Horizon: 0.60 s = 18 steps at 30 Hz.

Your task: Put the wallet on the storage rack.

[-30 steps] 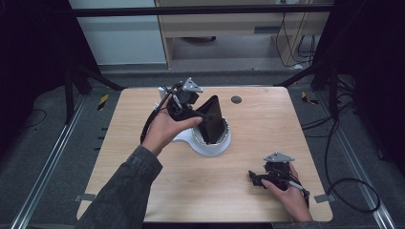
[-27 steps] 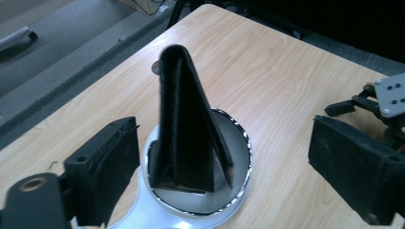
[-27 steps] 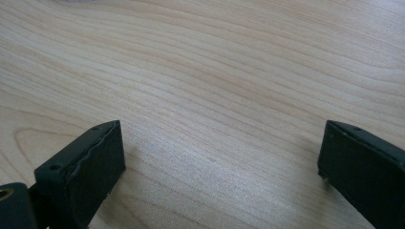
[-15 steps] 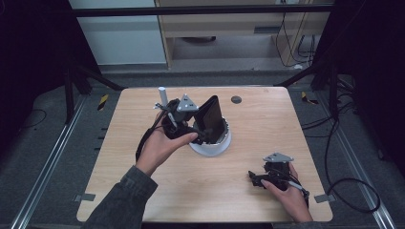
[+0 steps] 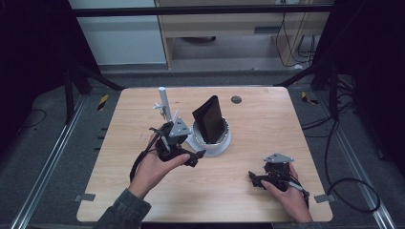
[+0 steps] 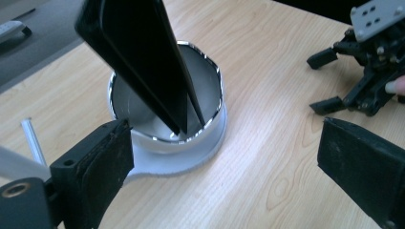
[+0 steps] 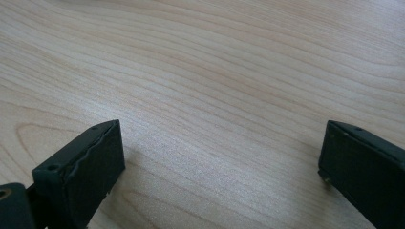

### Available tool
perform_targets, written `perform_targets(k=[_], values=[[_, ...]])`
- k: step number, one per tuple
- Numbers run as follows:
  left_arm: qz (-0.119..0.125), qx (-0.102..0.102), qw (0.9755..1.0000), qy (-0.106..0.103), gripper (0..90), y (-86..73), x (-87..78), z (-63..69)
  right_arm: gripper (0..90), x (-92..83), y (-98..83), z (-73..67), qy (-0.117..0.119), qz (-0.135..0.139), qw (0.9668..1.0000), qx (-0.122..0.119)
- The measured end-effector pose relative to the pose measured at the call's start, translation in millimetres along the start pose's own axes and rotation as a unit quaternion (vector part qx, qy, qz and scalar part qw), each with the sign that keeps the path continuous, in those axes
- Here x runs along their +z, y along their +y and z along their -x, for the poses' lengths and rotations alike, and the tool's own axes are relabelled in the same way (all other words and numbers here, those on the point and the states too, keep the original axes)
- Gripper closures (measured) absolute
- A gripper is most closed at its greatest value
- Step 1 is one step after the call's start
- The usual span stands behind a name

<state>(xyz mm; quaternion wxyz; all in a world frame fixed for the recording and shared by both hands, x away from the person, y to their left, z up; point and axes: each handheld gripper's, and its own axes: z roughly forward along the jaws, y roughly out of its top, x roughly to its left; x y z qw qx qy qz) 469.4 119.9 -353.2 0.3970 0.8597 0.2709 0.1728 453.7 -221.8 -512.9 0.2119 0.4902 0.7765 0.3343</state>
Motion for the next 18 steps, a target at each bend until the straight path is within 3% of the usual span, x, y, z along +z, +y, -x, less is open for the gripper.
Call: perform_targets(k=[10, 18], values=[[-0.032, -0.019, 0.9993, -0.005, 4.8, -42.6, 10.5, -3.7, 1.8, -0.3, -0.1, -0.4, 0.0, 0.0, 1.0, 0.002], [-0.062, -0.032, 0.9976, 0.003, 5.0, -72.3, 18.5, -10.9, 1.8, -0.5, -0.3, -0.6, 0.0, 0.0, 1.0, 0.002]])
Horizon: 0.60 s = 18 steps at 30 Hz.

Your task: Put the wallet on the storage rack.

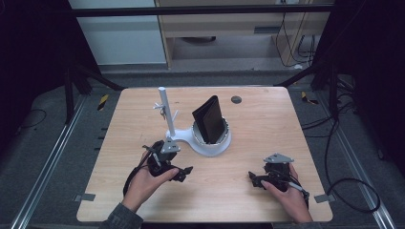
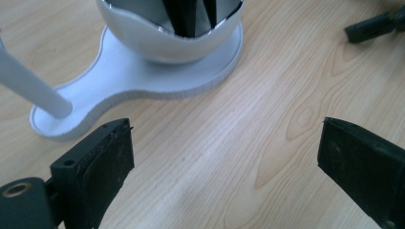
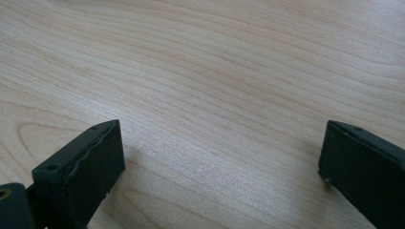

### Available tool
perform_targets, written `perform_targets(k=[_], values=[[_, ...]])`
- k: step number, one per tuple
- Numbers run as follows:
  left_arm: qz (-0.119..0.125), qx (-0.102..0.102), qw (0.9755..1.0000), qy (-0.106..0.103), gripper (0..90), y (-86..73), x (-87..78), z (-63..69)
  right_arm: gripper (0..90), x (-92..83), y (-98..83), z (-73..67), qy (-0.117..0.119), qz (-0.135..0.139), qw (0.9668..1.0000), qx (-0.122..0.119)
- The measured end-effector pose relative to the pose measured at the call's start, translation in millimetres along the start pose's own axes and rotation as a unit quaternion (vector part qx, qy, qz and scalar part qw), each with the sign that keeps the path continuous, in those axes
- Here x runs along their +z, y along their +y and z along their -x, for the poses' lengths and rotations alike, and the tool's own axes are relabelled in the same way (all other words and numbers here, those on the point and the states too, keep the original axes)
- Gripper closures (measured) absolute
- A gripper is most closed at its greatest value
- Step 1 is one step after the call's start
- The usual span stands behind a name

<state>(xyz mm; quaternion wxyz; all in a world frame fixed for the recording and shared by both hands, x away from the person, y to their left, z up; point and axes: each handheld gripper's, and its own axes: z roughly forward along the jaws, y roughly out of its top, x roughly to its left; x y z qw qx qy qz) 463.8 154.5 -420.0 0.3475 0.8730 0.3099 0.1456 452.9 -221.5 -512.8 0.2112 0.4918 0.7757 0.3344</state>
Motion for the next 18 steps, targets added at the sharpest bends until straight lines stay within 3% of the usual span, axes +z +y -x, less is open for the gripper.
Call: perform_targets(k=[12, 18], values=[[-0.016, -0.028, 0.9994, 0.012, 5.1, -33.2, 3.7, -17.0, 1.7, -0.2, -0.4, -0.8, -0.001, 0.0, 1.0, 0.002], [-0.019, -0.04, 0.9986, 0.03, 5.0, -50.4, 0.9, -26.4, 1.8, -0.3, -0.5, -0.6, -0.002, 0.0, 1.0, 0.0]])
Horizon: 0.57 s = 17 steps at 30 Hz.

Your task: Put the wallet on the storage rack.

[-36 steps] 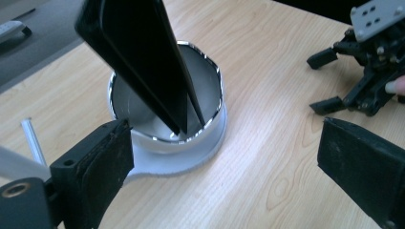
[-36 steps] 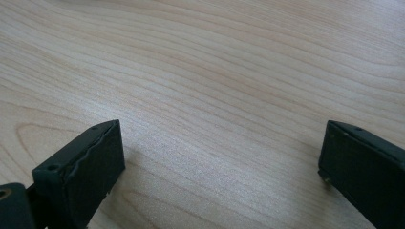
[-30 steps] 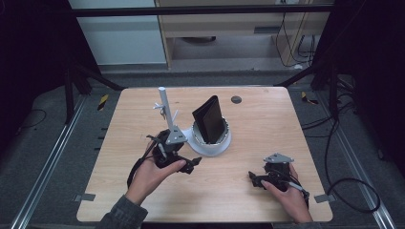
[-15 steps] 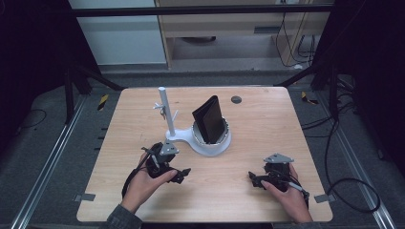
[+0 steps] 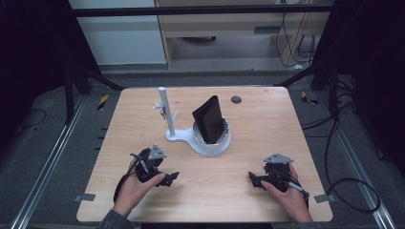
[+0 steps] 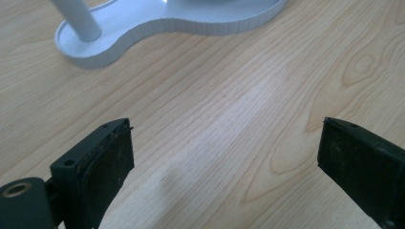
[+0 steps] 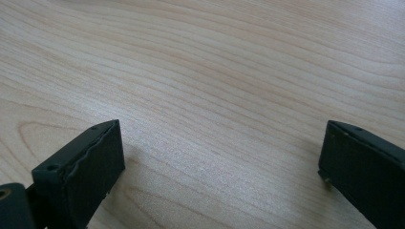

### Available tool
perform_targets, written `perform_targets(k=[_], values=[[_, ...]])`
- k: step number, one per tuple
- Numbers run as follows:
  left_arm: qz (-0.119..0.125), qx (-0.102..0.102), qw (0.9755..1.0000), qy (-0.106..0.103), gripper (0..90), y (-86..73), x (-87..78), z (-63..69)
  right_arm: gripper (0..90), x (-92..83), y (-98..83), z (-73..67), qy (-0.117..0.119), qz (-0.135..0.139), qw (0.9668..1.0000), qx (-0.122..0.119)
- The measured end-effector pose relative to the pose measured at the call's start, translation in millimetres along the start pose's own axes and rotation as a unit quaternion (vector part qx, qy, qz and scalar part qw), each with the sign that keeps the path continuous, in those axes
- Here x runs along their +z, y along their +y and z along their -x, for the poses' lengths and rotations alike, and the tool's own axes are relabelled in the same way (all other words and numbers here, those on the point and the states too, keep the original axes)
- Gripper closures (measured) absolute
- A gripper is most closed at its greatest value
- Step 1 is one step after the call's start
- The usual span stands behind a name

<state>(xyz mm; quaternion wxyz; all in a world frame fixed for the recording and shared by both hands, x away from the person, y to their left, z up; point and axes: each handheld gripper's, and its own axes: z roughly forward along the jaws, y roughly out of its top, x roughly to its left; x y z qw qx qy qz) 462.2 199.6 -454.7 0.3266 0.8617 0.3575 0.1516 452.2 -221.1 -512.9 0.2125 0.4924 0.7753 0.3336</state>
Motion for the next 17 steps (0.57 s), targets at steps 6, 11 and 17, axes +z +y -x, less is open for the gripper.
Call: perform_targets(k=[6, 11, 17], values=[[0.003, -0.034, 0.9988, 0.036, 5.0, -26.1, 1.4, -20.8, 1.7, -0.2, -0.1, -0.2, 0.001, 0.0, 1.0, 0.0], [-0.006, -0.06, 0.9958, 0.07, 5.3, -50.6, 7.0, -43.6, 1.7, -0.3, -0.2, -0.4, 0.0, 0.0, 1.0, 0.0], [0.022, -0.08, 0.994, 0.071, 1.3, -69.4, 11.1, -55.1, 1.7, -0.8, -0.8, -0.7, 0.001, 0.0, 1.0, -0.002]])
